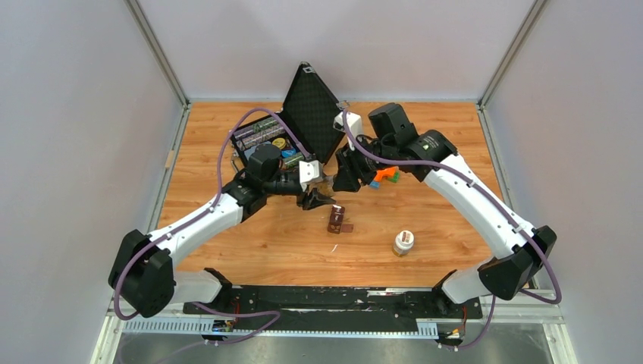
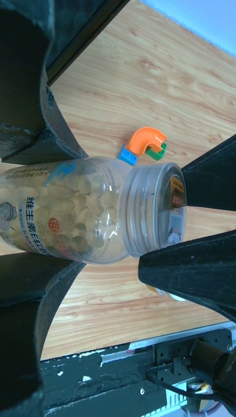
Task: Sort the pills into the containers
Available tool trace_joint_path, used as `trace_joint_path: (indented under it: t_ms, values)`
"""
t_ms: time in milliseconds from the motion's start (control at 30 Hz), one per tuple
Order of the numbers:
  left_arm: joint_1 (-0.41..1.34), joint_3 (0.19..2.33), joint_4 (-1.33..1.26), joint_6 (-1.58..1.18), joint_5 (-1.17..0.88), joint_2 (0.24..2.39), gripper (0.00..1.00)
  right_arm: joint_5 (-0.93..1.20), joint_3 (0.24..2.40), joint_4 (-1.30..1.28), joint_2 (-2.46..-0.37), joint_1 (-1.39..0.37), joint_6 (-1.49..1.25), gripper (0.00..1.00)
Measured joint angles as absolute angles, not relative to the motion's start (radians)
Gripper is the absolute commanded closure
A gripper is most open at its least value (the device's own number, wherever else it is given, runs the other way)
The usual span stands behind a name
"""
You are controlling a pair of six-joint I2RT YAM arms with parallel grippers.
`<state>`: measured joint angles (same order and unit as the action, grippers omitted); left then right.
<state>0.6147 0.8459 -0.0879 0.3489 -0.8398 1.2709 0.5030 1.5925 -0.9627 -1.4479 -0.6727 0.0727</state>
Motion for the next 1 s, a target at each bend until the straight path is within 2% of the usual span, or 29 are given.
trace_joint_path:
  t_ms: [67,133,200,233,400,433,467,500,533,567,600,700,833,1000]
  values:
    - [0.614,0.846,-0.089,0.345,-0.833,1.277,1.00,0.497,1.591,-0.956,-1.454,-0.671,0.042,0.65]
    - [0.612,0.846,-0.098,0.336,-0.818,1.283,1.00,0.476,1.579,-0.928,-1.456,-0.670,-0.018,0.72]
    - [0.608,0.846,-0.105,0.321,-0.791,1.287,1.00,0.448,1.555,-0.884,-1.453,-0.669,-0.092,0.98]
    - [0.606,0.844,-0.110,0.311,-0.769,1.290,1.00,0.420,1.537,-0.848,-1.451,-0.669,-0.157,1.00]
    - [0.600,0.828,-0.161,0.279,-0.672,1.298,1.00,0.261,1.530,-0.796,-1.466,-0.680,-0.463,1.00]
    - [0.600,0.824,-0.173,0.274,-0.651,1.298,1.00,0.233,1.544,-0.802,-1.477,-0.682,-0.510,0.93]
    - [0.599,0.821,-0.186,0.271,-0.634,1.298,1.00,0.200,1.569,-0.815,-1.494,-0.685,-0.562,0.78]
    - [0.598,0.817,-0.201,0.266,-0.615,1.298,1.00,0.179,1.588,-0.823,-1.507,-0.687,-0.597,0.59]
    - [0.595,0.814,-0.213,0.260,-0.601,1.298,1.00,0.160,1.606,-0.830,-1.519,-0.690,-0.631,0.36]
    - [0.593,0.812,-0.224,0.254,-0.590,1.298,1.00,0.146,1.618,-0.833,-1.529,-0.691,-0.656,0.18]
    - [0.591,0.811,-0.232,0.250,-0.583,1.298,1.00,0.135,1.628,-0.838,-1.535,-0.692,-0.677,0.10]
    - [0.604,0.810,-0.255,0.249,-0.600,1.298,1.00,0.091,1.645,-0.820,-1.546,-0.683,-0.715,0.07]
    - [0.609,0.805,-0.264,0.249,-0.612,1.298,1.00,0.104,1.642,-0.804,-1.536,-0.643,-0.677,0.23]
    - [0.589,0.807,-0.244,0.252,-0.684,1.298,1.00,0.187,1.616,-0.804,-1.467,-0.586,-0.493,0.26]
